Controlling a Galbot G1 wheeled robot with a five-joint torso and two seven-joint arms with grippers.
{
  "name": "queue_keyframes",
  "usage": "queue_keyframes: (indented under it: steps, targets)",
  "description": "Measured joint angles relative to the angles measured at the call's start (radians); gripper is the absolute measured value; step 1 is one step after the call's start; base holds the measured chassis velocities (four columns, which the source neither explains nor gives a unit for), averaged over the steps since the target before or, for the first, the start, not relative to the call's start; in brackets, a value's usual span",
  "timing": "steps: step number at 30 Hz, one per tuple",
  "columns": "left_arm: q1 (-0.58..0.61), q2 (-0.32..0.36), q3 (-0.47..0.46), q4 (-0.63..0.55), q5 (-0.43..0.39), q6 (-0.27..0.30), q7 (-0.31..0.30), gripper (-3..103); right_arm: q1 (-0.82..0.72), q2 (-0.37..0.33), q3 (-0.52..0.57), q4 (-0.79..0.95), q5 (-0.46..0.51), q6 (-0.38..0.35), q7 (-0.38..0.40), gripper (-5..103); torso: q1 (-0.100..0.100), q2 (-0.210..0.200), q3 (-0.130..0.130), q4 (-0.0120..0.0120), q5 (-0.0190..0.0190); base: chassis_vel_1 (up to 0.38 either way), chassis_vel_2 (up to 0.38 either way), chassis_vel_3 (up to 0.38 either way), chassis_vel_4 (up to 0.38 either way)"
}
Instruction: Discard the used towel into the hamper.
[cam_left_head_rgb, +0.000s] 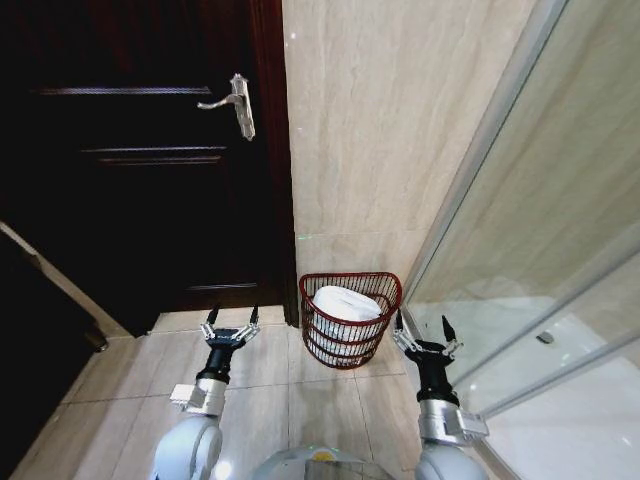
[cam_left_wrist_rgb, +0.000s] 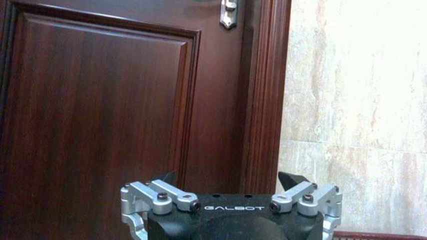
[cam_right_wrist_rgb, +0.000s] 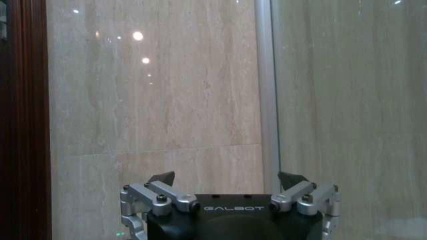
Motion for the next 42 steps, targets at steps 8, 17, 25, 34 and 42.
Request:
queue_keyframes:
  steps: [8,17,25,34,42]
  targets:
    - [0.0,-0.001,0.0,-0.001,0.002,-0.002,0.0,100,-0.006,0.002,-0.006,0.016,0.001,0.0,-0.001,100,-0.011,-0.036,-0.025,0.0,0.0,0.094,-0.098,-0.099,0.096]
    - [0.004,-0.005,-0.004,0.0,0.043,-0.019,-0.005,100,-0.022,0.008,-0.042,0.018,0.005,0.016,-0.024,100,-0.02,-0.072,-0.053,0.0001,0.0,0.133,-0.138,-0.134,0.13]
    - [0.008,-0.004,-0.009,0.002,0.059,-0.022,-0.004,100,-0.013,0.014,-0.048,0.016,0.005,0.025,-0.017,100,-0.026,-0.099,-0.073,0.0,0.0,-0.024,-0.018,-0.011,-0.026]
    - [0.004,-0.005,-0.009,0.015,0.065,-0.034,-0.004,100,-0.016,0.01,-0.027,0.008,0.011,0.034,-0.006,100,-0.032,-0.13,-0.098,0.0,0.0,-0.065,-0.048,-0.055,-0.064]
    - [0.003,-0.004,-0.011,0.019,0.066,-0.035,-0.004,100,-0.01,0.005,-0.006,0.01,0.024,0.034,-0.003,100,-0.035,-0.15,-0.114,0.0,0.0,-0.088,-0.103,-0.108,-0.094]
